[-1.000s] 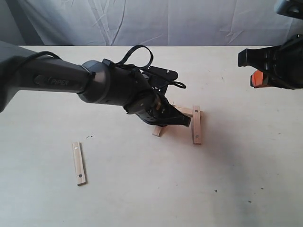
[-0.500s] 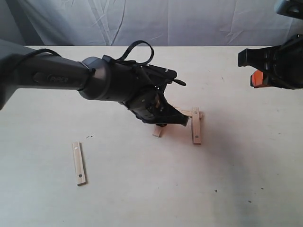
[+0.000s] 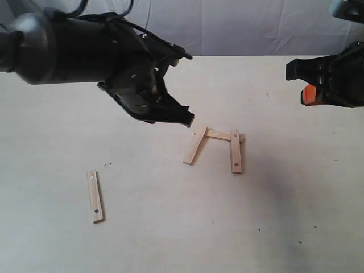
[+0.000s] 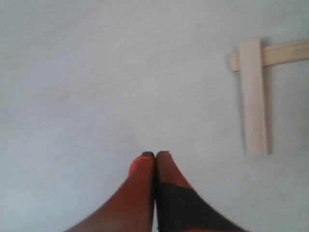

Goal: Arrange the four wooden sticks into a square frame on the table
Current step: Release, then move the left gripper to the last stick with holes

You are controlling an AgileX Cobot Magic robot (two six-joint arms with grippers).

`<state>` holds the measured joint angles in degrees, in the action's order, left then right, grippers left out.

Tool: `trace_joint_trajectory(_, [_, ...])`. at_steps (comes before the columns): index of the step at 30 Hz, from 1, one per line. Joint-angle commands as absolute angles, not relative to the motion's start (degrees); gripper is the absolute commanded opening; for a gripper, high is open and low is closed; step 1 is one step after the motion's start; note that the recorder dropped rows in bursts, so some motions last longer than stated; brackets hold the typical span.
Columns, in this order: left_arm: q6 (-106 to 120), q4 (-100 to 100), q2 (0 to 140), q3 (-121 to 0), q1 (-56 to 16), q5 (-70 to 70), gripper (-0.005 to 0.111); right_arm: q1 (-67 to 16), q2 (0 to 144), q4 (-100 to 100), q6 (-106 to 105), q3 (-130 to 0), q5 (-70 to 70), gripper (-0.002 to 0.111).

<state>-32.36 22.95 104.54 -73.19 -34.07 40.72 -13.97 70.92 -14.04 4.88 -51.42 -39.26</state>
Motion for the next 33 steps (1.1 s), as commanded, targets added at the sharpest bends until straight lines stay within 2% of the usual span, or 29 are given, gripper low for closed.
trace_joint_trajectory(1, [-36.33,23.68,98.28,-64.69,-31.36,41.98,0.000,-13.72,70.58,-14.05,4.51,-51.18,-39.21,0.000])
trace_joint_trajectory(6, [-46.47,25.56,91.33,-53.95,-28.03,41.90,0.000,-13.72,70.58,-14.16,4.51,-51.18,-39.20,0.000])
trace_joint_trajectory(11, [-52.47,24.24,87.54,-45.79,-28.24,39.84,0.000,-13.72,70.58,-14.52,4.51,-51.18,-39.20,0.000])
trace_joint_trajectory(14, [-54.06,21.68,87.36,-41.73,-28.24,34.31,0.007,-13.72,70.58,-14.68,4.51,-51.18,-39.20,0.000])
trace_joint_trajectory(16, [-54.06,19.45,87.77,-39.67,-28.24,28.98,0.015,-13.72,70.58,-14.68,4.51,-51.18,-39.20,0.000])
trace_joint_trajectory(20, [-53.94,17.54,88.57,-36.99,-28.24,21.34,0.040,-13.72,70.58,-14.68,4.51,-51.18,-39.20,0.000])
trace_joint_trajectory(23, [-53.94,17.80,89.73,-36.57,-28.24,20.60,0.050,-13.72,70.58,-14.78,4.51,-51.18,-39.20,0.000])
trace_joint_trajectory(33, [-63.19,26.70,94.73,-36.35,-28.14,20.35,0.052,-13.72,70.58,-14.93,4.51,-51.18,-39.20,0.000])
